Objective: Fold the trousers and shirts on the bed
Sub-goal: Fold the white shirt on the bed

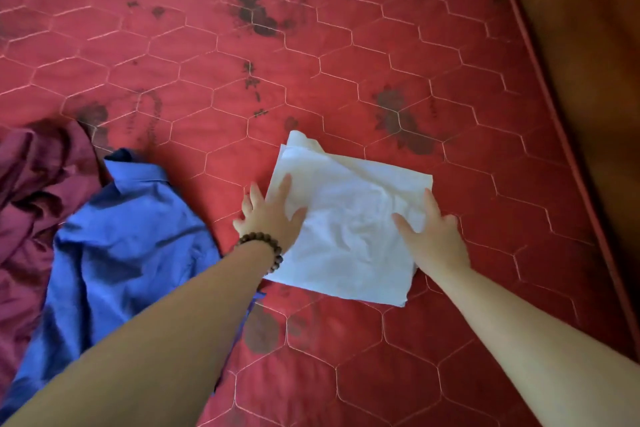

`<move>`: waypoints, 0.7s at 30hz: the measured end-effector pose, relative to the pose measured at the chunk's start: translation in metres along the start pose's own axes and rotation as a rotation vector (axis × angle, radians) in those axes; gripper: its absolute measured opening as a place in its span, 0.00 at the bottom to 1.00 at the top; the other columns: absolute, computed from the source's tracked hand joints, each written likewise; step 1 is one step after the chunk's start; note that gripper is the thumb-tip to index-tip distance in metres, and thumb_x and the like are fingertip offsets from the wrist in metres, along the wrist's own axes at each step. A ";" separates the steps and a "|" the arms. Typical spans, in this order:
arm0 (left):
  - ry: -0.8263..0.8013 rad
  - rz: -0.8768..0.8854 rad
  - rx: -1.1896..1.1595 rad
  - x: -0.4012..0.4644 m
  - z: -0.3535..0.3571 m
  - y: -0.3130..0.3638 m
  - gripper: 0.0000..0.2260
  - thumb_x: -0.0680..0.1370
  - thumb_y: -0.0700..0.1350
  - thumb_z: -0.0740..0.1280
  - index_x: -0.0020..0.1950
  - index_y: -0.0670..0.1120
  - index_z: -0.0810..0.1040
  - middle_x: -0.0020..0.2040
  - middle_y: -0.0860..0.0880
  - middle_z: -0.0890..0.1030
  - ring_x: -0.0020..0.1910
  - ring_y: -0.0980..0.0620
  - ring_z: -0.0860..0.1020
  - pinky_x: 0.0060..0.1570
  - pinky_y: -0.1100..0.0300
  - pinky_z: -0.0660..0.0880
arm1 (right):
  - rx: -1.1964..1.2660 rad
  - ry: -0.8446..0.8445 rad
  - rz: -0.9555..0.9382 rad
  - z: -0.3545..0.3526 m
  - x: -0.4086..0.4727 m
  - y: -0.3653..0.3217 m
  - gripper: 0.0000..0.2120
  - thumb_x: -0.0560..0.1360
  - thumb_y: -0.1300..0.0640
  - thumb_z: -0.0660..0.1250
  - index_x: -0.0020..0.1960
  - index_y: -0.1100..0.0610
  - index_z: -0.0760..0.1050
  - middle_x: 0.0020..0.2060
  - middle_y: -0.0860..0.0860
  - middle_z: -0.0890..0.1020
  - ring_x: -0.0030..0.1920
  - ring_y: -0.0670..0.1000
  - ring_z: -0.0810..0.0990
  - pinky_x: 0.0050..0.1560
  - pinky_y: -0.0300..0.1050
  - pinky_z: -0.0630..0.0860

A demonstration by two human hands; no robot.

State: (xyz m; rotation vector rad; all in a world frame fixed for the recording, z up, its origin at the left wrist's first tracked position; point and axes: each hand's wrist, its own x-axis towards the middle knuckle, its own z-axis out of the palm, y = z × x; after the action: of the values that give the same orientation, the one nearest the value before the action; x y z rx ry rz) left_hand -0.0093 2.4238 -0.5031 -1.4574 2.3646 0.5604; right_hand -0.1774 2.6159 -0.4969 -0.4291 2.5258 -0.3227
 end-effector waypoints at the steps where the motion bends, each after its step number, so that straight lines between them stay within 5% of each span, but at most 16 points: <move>1: -0.008 0.029 -0.012 0.003 0.000 -0.005 0.30 0.77 0.64 0.57 0.75 0.66 0.46 0.73 0.43 0.57 0.71 0.39 0.60 0.64 0.40 0.65 | 0.043 -0.024 0.034 0.008 -0.003 -0.005 0.37 0.74 0.34 0.59 0.76 0.39 0.43 0.59 0.57 0.68 0.51 0.60 0.77 0.46 0.49 0.69; 5: -0.049 0.180 -0.187 0.000 0.008 -0.001 0.30 0.77 0.56 0.63 0.75 0.66 0.50 0.56 0.47 0.63 0.52 0.43 0.72 0.52 0.49 0.75 | 0.218 0.015 -0.001 0.027 -0.012 -0.017 0.35 0.78 0.53 0.62 0.76 0.38 0.45 0.51 0.53 0.65 0.39 0.52 0.71 0.44 0.47 0.69; 9: -0.085 0.173 -0.254 -0.016 0.025 0.017 0.30 0.78 0.55 0.63 0.75 0.66 0.50 0.53 0.49 0.63 0.36 0.52 0.71 0.42 0.56 0.73 | 0.234 0.110 -0.173 0.015 -0.005 0.008 0.27 0.79 0.61 0.59 0.74 0.41 0.61 0.51 0.51 0.68 0.45 0.51 0.70 0.49 0.46 0.69; 15: -0.157 0.323 -0.268 -0.062 0.061 0.094 0.36 0.77 0.53 0.63 0.76 0.61 0.42 0.52 0.50 0.59 0.32 0.56 0.68 0.38 0.57 0.71 | 0.029 0.201 -0.366 -0.052 0.033 0.094 0.24 0.78 0.62 0.62 0.72 0.45 0.67 0.47 0.47 0.66 0.43 0.49 0.70 0.48 0.44 0.70; 21: -0.146 0.436 -0.238 -0.084 0.071 0.199 0.35 0.79 0.49 0.63 0.78 0.45 0.44 0.66 0.43 0.61 0.40 0.48 0.74 0.38 0.58 0.74 | -0.127 0.248 -0.342 -0.127 0.068 0.162 0.23 0.80 0.61 0.60 0.73 0.48 0.65 0.51 0.50 0.69 0.49 0.54 0.73 0.55 0.52 0.74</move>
State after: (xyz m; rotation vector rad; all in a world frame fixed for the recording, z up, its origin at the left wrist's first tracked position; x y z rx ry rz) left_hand -0.1480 2.6039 -0.4942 -0.9356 2.5703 1.0474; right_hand -0.3407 2.7573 -0.4763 -0.9273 2.7174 -0.3631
